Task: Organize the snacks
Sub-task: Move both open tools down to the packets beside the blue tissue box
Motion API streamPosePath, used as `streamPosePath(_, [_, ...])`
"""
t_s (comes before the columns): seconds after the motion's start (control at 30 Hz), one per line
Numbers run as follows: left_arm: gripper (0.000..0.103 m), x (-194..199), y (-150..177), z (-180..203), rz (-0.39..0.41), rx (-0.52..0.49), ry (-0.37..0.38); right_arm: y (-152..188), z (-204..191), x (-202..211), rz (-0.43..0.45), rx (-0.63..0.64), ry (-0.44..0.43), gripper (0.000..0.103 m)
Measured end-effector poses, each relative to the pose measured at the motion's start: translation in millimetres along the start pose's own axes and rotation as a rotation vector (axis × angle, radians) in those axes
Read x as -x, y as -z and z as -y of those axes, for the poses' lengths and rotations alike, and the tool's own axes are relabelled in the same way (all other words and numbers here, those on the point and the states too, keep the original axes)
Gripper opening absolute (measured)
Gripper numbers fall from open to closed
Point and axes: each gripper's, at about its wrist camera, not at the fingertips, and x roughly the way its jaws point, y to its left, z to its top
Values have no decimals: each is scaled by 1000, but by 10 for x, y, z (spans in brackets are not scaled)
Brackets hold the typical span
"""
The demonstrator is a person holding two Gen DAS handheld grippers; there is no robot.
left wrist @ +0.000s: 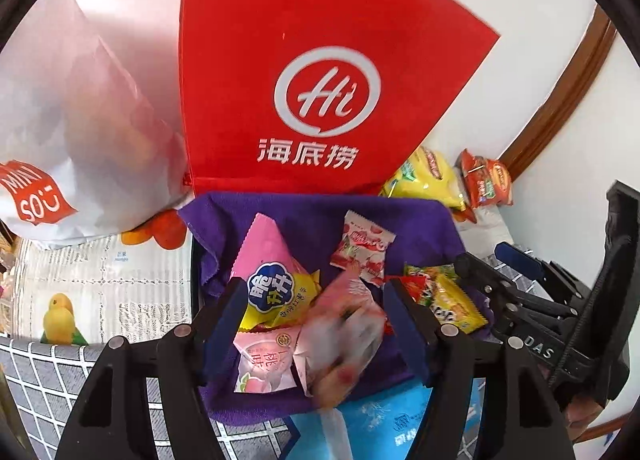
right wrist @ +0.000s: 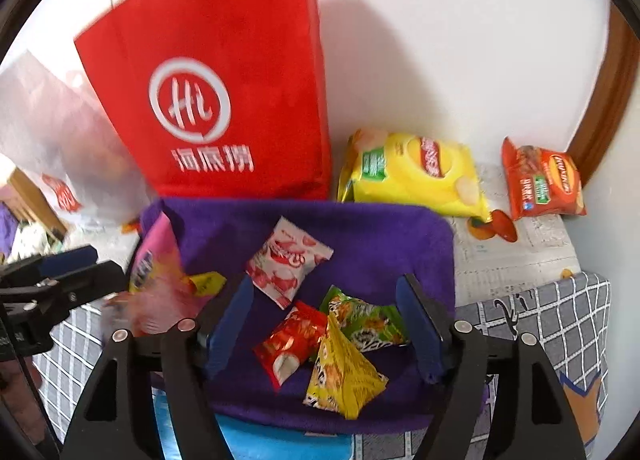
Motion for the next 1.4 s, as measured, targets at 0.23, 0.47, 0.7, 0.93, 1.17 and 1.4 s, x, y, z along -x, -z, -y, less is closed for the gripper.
streamPosePath(0.23, [68, 347, -7, 15, 84, 10, 2, 159, 41, 466, 69, -39, -21, 74])
streamPosePath(0.47, [68, 683, 63, 162, 148, -35, 29, 441, 241, 1096, 170, -104, -8, 74])
streamPosePath(0.7, [68, 936, 338, 317, 149, -62, 29, 750, 370, 1463, 150, -93, 19, 74])
streamPosePath(0.93, [68, 1114, 769, 322, 141, -80, 4, 1113, 334, 1599, 158, -89, 22, 74])
streamPosePath(1.17, [68, 1234, 1137, 296, 154, -56, -36, 1361, 146, 1715, 154, -32, -3, 74])
streamPosePath(1.4, [68, 1233, 1429, 289, 129, -73, -66, 1601, 94, 1759, 164, -20, -10, 73])
